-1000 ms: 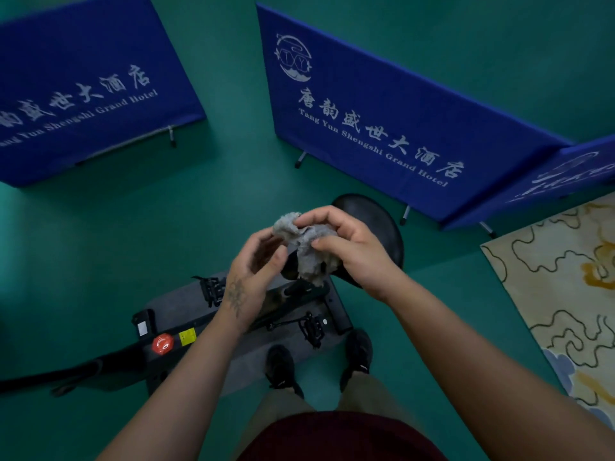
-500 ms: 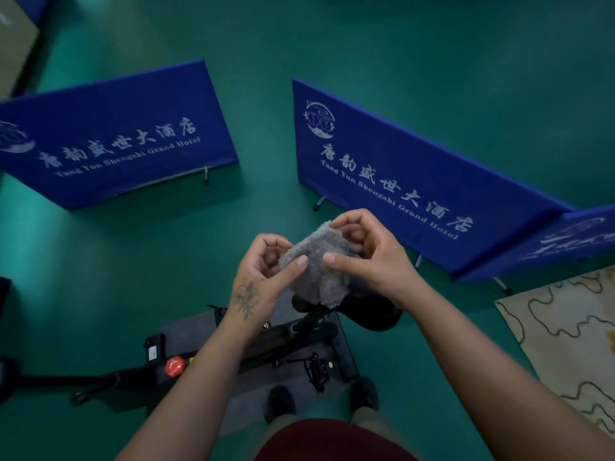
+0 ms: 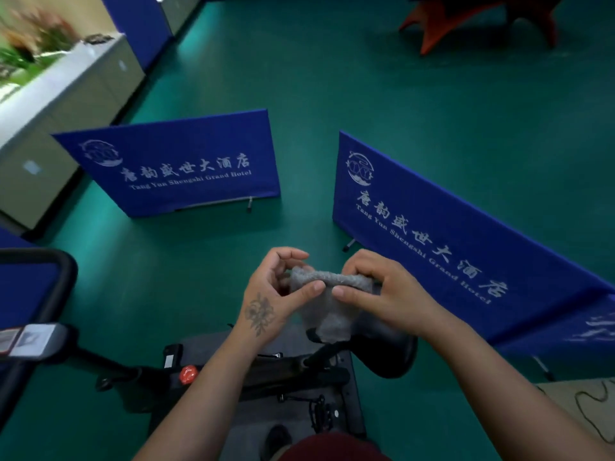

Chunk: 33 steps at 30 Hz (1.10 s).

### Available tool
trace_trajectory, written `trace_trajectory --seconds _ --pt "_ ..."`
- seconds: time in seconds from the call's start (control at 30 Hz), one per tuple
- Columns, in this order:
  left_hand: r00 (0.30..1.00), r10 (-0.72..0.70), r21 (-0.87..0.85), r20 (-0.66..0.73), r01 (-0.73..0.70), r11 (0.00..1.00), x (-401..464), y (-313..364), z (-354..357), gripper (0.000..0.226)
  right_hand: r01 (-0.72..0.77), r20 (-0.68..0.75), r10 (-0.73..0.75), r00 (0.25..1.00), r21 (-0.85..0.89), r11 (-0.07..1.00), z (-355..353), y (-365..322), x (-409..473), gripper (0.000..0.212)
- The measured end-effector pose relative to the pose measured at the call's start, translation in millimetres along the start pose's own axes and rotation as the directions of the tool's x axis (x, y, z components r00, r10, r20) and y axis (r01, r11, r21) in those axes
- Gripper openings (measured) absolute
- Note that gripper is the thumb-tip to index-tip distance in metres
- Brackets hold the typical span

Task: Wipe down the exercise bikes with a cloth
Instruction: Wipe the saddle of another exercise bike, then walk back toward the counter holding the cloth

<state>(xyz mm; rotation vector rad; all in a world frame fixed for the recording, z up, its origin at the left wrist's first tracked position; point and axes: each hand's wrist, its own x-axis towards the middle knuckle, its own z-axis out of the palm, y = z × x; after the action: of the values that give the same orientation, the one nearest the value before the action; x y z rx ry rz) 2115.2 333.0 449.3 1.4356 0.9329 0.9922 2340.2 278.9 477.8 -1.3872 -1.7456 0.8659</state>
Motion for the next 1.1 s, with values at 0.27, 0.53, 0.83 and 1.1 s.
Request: trace_trajectory --seconds 0.27,0.53,0.83,1.1 --pt "0.979 0.022 0.072 -0.205 -0.008 0.997 -34.3 4.4 -23.5 0.059 0.130 -0.068 -0.119 0.991 0.193 0.973 -5.4 -6.8 3.0 0.028" --pt "0.839 -0.061 0.063 -0.541 0.113 0.992 -131.4 3.9 -47.3 0.064 0.092 0.090 -0.174 0.981 0.574 0.814 29.0 -5.2 17.0 0.028" --pt "0.675 -0.070 0.083 -0.735 0.193 0.978 -245.0 18.2 -57.3 0.066 -0.026 0.324 -0.194 0.926 0.567 0.823 95.1 -27.8 8.4 0.026" --pt "0.587 0.029 0.216 -0.809 0.252 0.943 -318.9 35.5 -69.2 0.063 0.037 0.436 -0.264 0.860 0.462 0.886 128.5 -69.7 -16.7 0.010"
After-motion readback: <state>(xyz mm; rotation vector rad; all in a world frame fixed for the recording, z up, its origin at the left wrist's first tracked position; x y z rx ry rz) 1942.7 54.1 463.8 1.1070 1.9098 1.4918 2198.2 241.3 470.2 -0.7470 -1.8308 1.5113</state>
